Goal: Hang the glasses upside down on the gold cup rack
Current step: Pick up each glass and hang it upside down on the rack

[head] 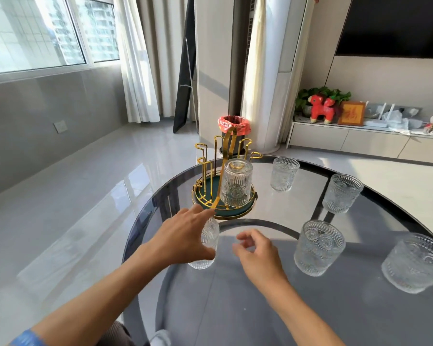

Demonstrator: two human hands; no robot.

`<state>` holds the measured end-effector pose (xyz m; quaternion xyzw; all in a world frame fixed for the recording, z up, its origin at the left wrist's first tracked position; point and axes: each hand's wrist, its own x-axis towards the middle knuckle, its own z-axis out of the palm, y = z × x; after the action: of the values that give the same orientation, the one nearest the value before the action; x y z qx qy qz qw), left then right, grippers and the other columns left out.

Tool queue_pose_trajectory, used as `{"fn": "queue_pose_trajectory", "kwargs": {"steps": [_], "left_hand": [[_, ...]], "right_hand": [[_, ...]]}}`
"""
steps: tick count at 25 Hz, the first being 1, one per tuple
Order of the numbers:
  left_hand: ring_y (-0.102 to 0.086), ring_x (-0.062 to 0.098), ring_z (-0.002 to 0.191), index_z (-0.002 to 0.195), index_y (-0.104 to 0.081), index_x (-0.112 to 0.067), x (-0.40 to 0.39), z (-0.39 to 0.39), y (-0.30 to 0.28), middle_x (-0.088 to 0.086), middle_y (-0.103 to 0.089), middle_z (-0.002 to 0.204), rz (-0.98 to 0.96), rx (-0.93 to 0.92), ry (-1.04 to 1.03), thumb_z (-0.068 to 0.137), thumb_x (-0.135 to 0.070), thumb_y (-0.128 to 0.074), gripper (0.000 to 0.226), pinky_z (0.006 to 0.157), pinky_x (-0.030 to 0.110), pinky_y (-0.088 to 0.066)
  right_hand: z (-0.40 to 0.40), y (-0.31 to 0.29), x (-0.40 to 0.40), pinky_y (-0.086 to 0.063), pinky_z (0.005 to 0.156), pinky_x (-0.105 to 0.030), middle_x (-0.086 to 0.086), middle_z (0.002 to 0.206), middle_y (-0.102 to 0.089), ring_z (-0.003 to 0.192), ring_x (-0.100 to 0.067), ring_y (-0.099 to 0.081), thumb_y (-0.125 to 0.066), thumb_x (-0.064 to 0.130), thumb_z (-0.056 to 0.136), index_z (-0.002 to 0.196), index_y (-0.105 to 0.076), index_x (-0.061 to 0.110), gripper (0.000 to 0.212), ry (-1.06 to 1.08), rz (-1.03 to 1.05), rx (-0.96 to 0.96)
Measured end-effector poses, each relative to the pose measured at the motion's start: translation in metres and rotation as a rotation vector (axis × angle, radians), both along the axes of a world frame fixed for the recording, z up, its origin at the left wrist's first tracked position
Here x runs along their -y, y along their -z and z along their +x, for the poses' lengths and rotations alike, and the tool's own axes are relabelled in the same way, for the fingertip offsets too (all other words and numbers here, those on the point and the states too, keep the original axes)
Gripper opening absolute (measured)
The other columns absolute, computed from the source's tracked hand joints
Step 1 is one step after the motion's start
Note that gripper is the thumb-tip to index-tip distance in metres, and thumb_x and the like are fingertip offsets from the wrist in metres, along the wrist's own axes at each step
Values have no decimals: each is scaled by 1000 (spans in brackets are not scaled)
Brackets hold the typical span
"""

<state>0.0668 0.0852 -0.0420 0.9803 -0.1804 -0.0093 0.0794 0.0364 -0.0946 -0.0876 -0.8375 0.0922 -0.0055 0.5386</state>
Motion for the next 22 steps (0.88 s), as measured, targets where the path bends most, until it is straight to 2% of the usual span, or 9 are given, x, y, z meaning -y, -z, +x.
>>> {"fn": "queue_pose_trajectory", "kwargs": {"steps": [2,3,6,9,12,15,17,19,22], "left_hand": [[-51,18,111,136,-41,-36,5,-7,-4,-9,-52,126,-70,132,30,65,-64,-65,80,82,35,-53],[-51,17,108,133,-43,-36,9,-10,-8,-10,-52,124,-127,217,78,65,-66,-65,77,78,33,-53],[-50,17,105,126,-48,-31,29,-17,-27,-7,-53,121,-323,460,258,70,-61,-70,67,75,29,-52],[-50,22,108,122,-54,-22,49,-11,-46,2,-56,124,-396,623,385,74,-43,-76,56,84,30,-47],[-50,10,118,124,-54,-21,54,13,-64,-4,-56,128,-585,532,449,85,-47,-65,48,97,17,-38],[-53,10,114,121,-60,-21,51,60,-79,-6,-62,124,-733,506,206,95,-33,-52,29,89,15,-38],[-53,22,121,123,-62,-16,43,100,-83,1,-62,132,-521,506,79,95,-14,-49,31,94,31,-42],[-48,28,130,131,-59,-10,34,131,-82,6,-55,143,-266,433,115,96,-8,-45,38,102,45,-43],[-47,28,134,135,-56,-7,26,154,-83,10,-52,146,-202,394,211,98,-9,-40,40,108,46,-42]], "right_hand": [[-7,-13,0,-55,60,-36,-10,100,-67,77,-27,-65,-60,45,87,107,-57,25,29,-77,345,-420],[-8,-22,1,-55,58,-36,-15,100,-67,76,-30,-66,-57,53,87,112,-55,25,37,-123,536,-527],[-3,-50,11,-56,60,-39,-21,95,-66,73,-32,-67,-58,58,84,115,-58,19,50,-129,942,-480],[11,-80,27,-57,60,-37,-22,90,-69,73,-33,-69,-66,51,79,105,-63,18,41,-72,1035,-304],[37,-106,44,-57,59,-38,-18,100,-70,77,-32,-71,-72,43,76,111,-61,22,43,17,945,-84],[72,-125,58,-56,51,-33,-10,105,-70,83,-27,-72,-72,40,76,109,-58,30,37,159,622,238],[94,-132,64,-59,54,-38,-3,103,-69,89,-25,-70,-73,42,72,99,-56,37,33,204,411,411],[115,-129,70,-60,70,-50,0,103,-69,92,-25,-69,-74,44,69,96,-53,39,34,165,268,501],[139,-120,74,-54,80,-50,1,107,-67,92,-25,-65,-74,46,70,107,-51,35,45,127,40,564]]}}
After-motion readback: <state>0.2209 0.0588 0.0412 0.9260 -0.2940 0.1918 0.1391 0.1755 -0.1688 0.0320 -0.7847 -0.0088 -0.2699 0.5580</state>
